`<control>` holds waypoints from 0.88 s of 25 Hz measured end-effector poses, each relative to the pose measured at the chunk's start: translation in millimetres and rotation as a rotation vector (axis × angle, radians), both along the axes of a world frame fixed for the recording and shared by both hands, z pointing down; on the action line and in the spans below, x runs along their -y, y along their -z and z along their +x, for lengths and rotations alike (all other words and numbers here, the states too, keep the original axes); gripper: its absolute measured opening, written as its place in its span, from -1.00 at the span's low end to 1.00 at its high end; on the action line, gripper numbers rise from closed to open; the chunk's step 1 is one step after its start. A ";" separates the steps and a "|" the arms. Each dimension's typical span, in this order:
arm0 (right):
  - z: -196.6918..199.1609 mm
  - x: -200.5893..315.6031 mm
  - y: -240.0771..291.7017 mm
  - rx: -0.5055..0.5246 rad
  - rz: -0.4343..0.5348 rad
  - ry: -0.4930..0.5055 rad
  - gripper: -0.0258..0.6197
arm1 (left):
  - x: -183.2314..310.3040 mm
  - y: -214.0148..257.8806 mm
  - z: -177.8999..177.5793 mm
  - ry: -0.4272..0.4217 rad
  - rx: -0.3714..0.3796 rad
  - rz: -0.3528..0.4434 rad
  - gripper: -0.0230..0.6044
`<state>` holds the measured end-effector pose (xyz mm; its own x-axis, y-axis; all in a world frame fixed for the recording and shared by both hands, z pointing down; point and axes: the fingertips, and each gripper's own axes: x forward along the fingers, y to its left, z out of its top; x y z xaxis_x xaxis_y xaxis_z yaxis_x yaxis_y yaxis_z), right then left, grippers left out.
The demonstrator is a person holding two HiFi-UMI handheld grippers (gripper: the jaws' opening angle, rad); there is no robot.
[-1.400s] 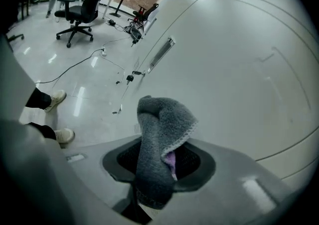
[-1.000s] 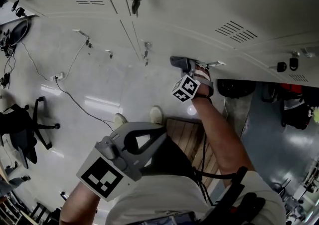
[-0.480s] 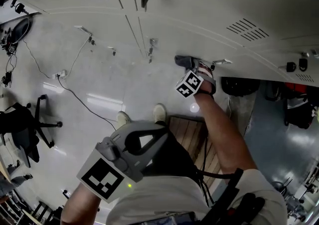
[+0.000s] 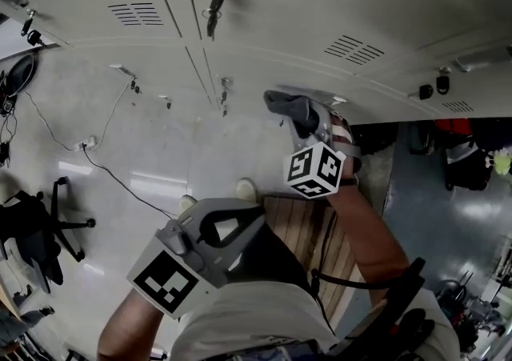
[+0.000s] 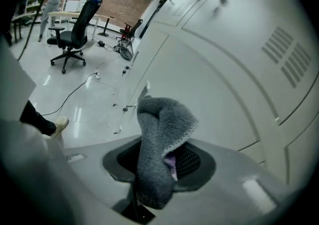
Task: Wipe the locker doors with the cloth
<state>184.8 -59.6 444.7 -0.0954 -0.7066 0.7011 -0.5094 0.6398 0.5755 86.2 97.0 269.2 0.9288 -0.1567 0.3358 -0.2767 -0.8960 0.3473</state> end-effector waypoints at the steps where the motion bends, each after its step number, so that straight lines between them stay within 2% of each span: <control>1: -0.7 0.6 21.1 0.003 0.031 0.006 -0.46 | -0.5 0.8 0.3 -0.003 -0.003 0.003 -0.92; 5: -2.0 4.7 88.0 -0.002 0.143 0.023 -0.46 | -6.4 3.6 2.2 -0.015 -0.002 0.005 -0.92; 8: 1.0 13.8 106.8 -0.021 0.193 0.026 -0.46 | -9.4 5.4 3.5 -0.010 -0.003 0.004 -0.92; 13: 5.0 29.3 87.1 -0.067 0.194 0.033 -0.46 | -12.1 5.2 4.4 0.004 -0.003 0.001 -0.92; 22: -0.4 33.2 32.2 -0.072 0.131 0.016 -0.46 | -5.1 -2.5 -1.1 0.040 0.001 -0.010 -0.92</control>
